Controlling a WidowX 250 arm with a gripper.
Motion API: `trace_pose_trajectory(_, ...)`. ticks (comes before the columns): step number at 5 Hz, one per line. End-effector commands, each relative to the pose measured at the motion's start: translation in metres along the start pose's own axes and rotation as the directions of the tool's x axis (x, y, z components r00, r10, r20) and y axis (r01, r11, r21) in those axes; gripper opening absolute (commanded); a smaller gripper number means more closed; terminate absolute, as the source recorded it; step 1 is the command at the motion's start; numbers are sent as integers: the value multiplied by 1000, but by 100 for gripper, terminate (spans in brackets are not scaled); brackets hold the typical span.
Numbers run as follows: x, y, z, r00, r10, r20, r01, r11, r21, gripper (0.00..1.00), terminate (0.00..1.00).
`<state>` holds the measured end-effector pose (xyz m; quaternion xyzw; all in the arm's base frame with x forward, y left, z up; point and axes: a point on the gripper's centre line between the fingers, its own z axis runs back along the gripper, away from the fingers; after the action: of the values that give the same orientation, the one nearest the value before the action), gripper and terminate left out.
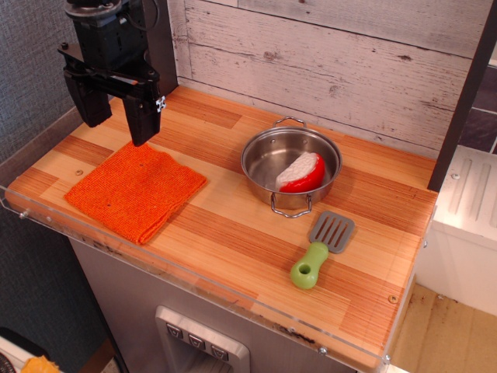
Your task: Place the red and white vegetable to the left of the silver pot.
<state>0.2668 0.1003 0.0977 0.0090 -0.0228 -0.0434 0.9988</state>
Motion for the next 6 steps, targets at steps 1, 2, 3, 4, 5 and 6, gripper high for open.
trace_pose_trajectory(1, 0, 0, 0, 1000, 0, 0, 0, 1000, 0, 100, 0)
trace_pose_trajectory(2, 13, -25, -3, 1000, -21, 17, 22, 999, -27, 100, 0)
trace_pose_trajectory(3, 31, -57, -9, 999, -20, 25, 21, 999, -34, 100, 0)
trace_pose_trajectory(4, 49, -89, -15, 999, -42, 29, 42, 999, 2, 100, 0)
trace_pose_trajectory(5, 70, -113, -24, 995, -97, 28, 97, 995, 10, 100, 0)
trace_pose_trajectory(6, 85, -123, -35, 990, -137, 17, 136, 990, 32, 100, 0)
